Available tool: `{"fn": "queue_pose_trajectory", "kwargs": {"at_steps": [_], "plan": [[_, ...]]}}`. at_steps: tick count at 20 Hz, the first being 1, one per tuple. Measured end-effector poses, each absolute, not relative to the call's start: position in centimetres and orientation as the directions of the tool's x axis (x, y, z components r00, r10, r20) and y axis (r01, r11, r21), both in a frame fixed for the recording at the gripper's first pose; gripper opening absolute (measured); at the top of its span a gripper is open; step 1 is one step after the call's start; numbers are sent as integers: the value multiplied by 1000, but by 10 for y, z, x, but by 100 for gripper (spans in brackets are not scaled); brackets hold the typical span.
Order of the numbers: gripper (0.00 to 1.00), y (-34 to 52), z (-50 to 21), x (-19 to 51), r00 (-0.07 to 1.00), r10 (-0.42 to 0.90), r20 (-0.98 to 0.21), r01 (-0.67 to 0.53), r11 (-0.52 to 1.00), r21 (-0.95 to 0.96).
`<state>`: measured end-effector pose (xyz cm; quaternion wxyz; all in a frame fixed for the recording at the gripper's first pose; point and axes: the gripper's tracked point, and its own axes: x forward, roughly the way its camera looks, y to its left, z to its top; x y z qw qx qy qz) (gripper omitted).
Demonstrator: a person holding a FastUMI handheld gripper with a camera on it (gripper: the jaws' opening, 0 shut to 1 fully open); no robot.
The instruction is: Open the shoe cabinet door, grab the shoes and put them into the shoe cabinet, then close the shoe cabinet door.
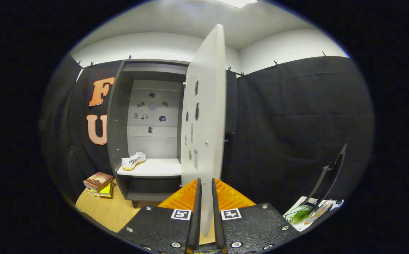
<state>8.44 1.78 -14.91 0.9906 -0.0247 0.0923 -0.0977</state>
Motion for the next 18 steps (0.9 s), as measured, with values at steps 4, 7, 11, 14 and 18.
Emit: {"fn": "queue_pose_trajectory", "kwargs": {"at_steps": [4, 7, 11, 14, 18], "plan": [[18, 59, -195, 87, 965, -111, -239, 103, 994, -46], [25, 88, -250, 97, 949, -58, -309, 44, 998, -52], [32, 126, -328, 111, 911, 11, -413, -39, 997, -60], [34, 134, -389, 121, 871, 12, -490, -66, 993, -94], [35, 142, -463, 129, 804, 17, -594, -92, 991, -97]]}}
